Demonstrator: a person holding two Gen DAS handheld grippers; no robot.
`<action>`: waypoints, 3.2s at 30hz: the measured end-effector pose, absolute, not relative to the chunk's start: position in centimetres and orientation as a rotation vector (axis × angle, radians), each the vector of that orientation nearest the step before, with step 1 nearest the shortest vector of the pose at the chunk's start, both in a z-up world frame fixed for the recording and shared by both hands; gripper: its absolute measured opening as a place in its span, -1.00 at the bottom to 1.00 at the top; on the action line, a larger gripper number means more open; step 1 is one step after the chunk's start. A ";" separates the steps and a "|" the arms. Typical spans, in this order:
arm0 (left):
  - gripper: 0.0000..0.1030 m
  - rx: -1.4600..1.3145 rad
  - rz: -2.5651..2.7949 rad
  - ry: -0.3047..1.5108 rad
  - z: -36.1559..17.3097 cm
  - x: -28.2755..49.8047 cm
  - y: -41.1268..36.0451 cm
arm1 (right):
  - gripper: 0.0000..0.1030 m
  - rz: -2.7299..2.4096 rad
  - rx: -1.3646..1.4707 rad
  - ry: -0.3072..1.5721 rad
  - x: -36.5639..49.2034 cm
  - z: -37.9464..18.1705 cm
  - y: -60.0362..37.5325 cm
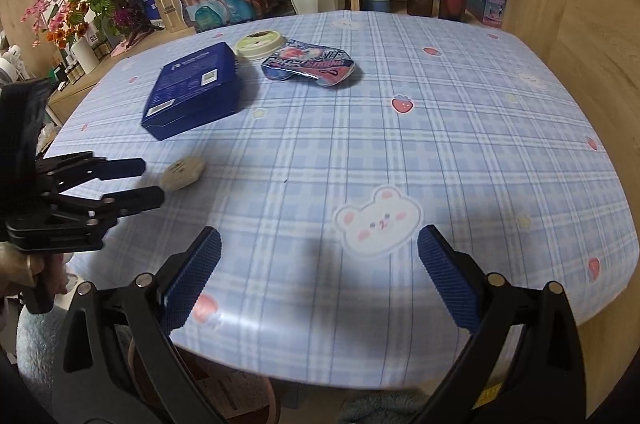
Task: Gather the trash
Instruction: 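Reach the left gripper to the white round pastry packet and grasp it, then grasp the pink-blue crushed can with the right gripper while the left holds the pastry, then open the right gripper over the bin to drop the can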
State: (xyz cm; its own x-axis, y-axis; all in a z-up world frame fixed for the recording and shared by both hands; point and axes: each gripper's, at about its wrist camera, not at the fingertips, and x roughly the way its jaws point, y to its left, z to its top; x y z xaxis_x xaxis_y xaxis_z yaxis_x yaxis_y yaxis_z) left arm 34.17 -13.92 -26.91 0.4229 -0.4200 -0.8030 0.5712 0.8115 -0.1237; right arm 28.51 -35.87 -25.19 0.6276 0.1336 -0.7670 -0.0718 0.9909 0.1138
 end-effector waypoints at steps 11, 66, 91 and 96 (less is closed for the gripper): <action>0.02 0.237 -0.672 0.984 -28.6 37.6 -14.7 | 0.89 0.160 0.041 0.899 32.4 -26.1 -36.2; -0.29 -0.116 -0.518 0.721 -16.0 27.4 -2.8 | -0.83 0.262 -0.093 0.784 36.7 -18.4 -29.7; -0.29 -0.135 -0.511 0.665 -12.3 16.1 -0.4 | -0.83 0.416 0.052 0.828 18.2 -18.7 -26.4; -0.29 -0.137 -0.510 0.673 -12.9 14.7 -0.3 | -0.83 0.458 0.028 0.897 16.6 -20.2 -24.8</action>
State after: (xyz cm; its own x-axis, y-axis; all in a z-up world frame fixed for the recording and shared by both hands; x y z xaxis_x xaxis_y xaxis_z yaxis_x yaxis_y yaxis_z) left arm 14.68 -0.27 -12.93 0.6650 -0.4933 -0.5608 0.4068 0.8689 -0.2819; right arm 16.59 -24.83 -20.24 0.5341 0.3962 -0.7468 -0.3727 0.9032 0.2126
